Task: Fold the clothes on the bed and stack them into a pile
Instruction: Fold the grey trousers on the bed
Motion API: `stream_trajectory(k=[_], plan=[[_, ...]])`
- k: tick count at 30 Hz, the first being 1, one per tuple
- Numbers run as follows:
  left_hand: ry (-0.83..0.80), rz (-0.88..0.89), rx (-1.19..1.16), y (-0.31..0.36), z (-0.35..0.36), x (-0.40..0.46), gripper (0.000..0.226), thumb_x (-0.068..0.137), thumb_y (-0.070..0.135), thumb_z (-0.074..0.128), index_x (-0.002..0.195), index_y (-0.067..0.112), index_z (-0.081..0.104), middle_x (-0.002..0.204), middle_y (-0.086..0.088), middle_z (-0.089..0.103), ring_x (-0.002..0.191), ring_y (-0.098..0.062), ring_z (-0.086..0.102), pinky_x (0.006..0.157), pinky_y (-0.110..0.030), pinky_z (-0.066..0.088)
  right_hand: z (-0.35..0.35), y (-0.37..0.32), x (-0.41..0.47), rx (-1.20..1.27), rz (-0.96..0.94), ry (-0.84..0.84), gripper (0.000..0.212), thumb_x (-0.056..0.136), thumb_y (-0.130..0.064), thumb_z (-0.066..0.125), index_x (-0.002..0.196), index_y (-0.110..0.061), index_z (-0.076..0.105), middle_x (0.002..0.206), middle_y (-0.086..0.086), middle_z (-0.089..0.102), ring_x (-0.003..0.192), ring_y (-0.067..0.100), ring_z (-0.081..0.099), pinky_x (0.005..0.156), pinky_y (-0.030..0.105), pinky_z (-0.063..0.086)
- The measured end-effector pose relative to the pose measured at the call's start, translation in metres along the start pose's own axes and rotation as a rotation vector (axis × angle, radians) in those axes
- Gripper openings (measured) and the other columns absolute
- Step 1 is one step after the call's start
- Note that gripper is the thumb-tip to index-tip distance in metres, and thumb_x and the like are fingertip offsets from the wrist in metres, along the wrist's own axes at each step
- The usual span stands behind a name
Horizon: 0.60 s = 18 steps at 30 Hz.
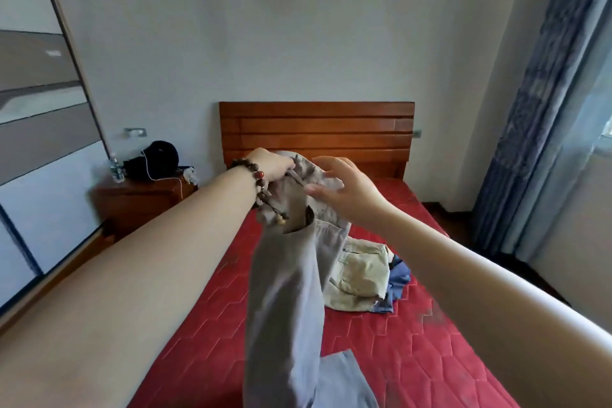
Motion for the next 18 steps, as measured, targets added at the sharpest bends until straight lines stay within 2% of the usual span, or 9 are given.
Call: stream_trajectory(k=[3,5,7,9,12,14,15,17,18], plan=[[-0.168,-0.093,-0.304,0.003,0.007,-0.002,0.017,0.082,0.009,0.061,0.096,0.002,0.067,0.111,-0.02,0.067,0.105,-0.035,0.065,0.095,-0.048,0.052,0.017,-0.031,-0.003,0.088,-0.132,-0.127,0.1,0.059,-0.065,0.07,0.146,-0.029,0.036,0.136,-0.015,0.039,0.123,-0.002,0.042,0.102,0.018,0.04],[-0.204,-0.114,-0.411,0.005,0.003,-0.007,0.01,0.087,0.007,0.054,0.088,0.005,0.063,0.103,-0.018,0.066,0.098,-0.032,0.064,0.096,-0.045,0.052,0.02,-0.045,-0.002,0.032,-0.219,-0.169,0.11,0.057,-0.061,0.076,0.151,-0.033,0.026,0.144,-0.016,0.031,0.131,-0.007,0.029,0.102,0.002,0.025],[-0.173,-0.155,-0.526,0.004,-0.006,-0.008,0.012,0.087,0.006,0.051,0.083,0.005,0.061,0.092,-0.015,0.065,0.093,-0.03,0.063,0.098,-0.046,0.05,0.021,-0.055,0.001,-0.044,-0.275,-0.217,0.111,0.059,-0.057,0.08,0.151,-0.036,0.022,0.154,-0.014,0.023,0.14,-0.005,0.02,0.105,0.002,0.018],[-0.122,-0.147,-0.583,0.005,-0.018,-0.006,0.011,0.086,0.007,0.053,0.077,0.005,0.059,0.085,-0.014,0.062,0.086,-0.028,0.063,0.096,-0.04,0.049,0.014,-0.062,0.007,-0.116,-0.326,-0.157,0.089,0.072,-0.034,0.083,0.148,-0.032,0.035,0.153,-0.008,0.033,0.139,0.0,0.029,0.107,0.005,0.022],[-0.11,-0.125,-0.683,0.008,-0.029,-0.01,0.017,0.09,0.011,0.055,0.076,0.002,0.059,0.082,-0.013,0.066,0.074,-0.024,0.065,0.083,-0.034,0.054,-0.024,-0.061,0.022,-0.064,-0.264,0.139,0.048,0.077,0.008,0.06,0.114,-0.022,0.07,0.108,-0.012,0.069,0.099,-0.003,0.061,0.086,0.014,0.047],[-0.057,-0.031,-0.676,0.018,-0.045,-0.017,0.03,0.094,0.021,0.056,0.074,0.0,0.064,0.075,-0.016,0.071,0.058,-0.022,0.07,0.052,-0.029,0.057,-0.046,-0.053,0.034,0.019,-0.166,0.249,0.034,0.081,0.004,0.06,0.092,-0.026,0.073,0.08,-0.023,0.066,0.074,-0.01,0.059,0.068,0.024,0.05],[0.045,0.062,-0.571,0.024,-0.062,-0.021,0.035,0.095,0.028,0.057,0.072,0.003,0.065,0.072,-0.014,0.072,0.053,-0.018,0.069,0.048,-0.026,0.054,-0.054,-0.051,0.041,0.046,-0.135,0.263,0.026,0.084,-0.003,0.064,0.089,-0.027,0.072,0.076,-0.023,0.066,0.07,-0.009,0.059,0.068,0.026,0.05],[0.294,0.329,-0.26,0.048,-0.099,-0.034,0.037,0.092,0.044,0.058,0.077,0.012,0.068,0.079,-0.003,0.073,0.064,-0.01,0.068,0.06,-0.025,0.054,-0.059,-0.051,0.053,0.087,-0.118,0.219,0.016,0.086,-0.015,0.069,0.089,-0.031,0.072,0.078,-0.022,0.067,0.073,-0.008,0.06,0.075,0.026,0.051],[0.314,0.46,-0.163,0.062,-0.105,-0.043,0.039,0.089,0.053,0.06,0.089,0.015,0.069,0.089,0.003,0.071,0.077,-0.008,0.066,0.069,-0.025,0.052,-0.059,-0.054,0.057,0.107,-0.123,0.186,0.015,0.087,-0.018,0.07,0.087,-0.033,0.071,0.077,-0.021,0.068,0.074,-0.006,0.061,0.075,0.024,0.052]])
Point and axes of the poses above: each hand's wrist, its own x-axis towards the middle knuckle, its own z-axis out of the palm, y = z × x, the point moved 10 cm from there along x, towards the middle knuckle
